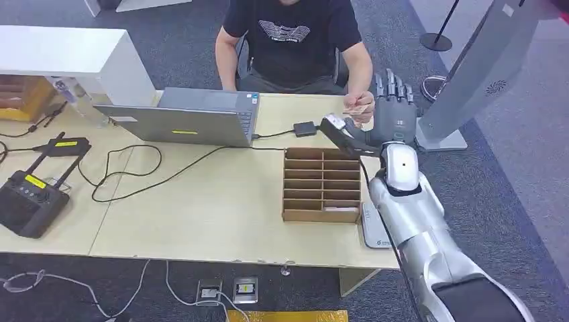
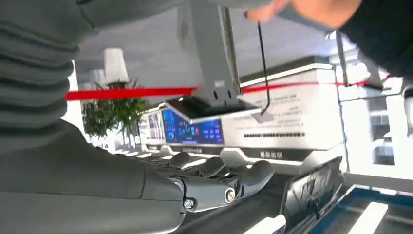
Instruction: Pass the card to the sensor for recognition and then transmit it.
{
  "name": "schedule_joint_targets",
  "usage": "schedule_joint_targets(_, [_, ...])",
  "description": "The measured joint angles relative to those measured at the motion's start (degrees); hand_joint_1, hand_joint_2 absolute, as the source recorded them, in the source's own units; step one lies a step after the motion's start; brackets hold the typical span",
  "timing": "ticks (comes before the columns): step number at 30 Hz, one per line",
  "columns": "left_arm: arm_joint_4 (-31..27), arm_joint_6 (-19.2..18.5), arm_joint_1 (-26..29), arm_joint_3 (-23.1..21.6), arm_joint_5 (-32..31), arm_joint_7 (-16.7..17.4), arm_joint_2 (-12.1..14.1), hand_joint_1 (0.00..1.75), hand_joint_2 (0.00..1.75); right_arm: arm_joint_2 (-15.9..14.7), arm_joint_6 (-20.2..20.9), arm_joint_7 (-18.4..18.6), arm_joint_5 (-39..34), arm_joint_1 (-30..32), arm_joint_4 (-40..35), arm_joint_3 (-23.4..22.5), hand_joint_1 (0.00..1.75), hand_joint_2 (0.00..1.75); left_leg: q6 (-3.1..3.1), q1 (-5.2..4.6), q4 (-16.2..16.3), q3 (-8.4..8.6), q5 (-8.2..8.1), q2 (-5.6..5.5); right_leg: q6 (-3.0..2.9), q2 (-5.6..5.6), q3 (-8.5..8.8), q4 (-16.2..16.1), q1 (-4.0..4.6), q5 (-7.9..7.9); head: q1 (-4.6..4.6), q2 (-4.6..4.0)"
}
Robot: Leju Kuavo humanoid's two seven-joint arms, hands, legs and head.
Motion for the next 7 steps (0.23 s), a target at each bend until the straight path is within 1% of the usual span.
schedule_joint_targets(7, [0.0, 0.5, 0.0, 0.0, 0.9, -0.6, -0.9, 0.0, 0.0, -3.7, -0.3, -2.0, 1.5, -3.8, 0.5, -1.7, 0.0, 0.0, 0.0, 0.0, 0.0, 0.0, 0.0, 0.0, 0.0, 0.0, 0.0, 0.0, -0.01, 0.01, 0.0, 0.0])
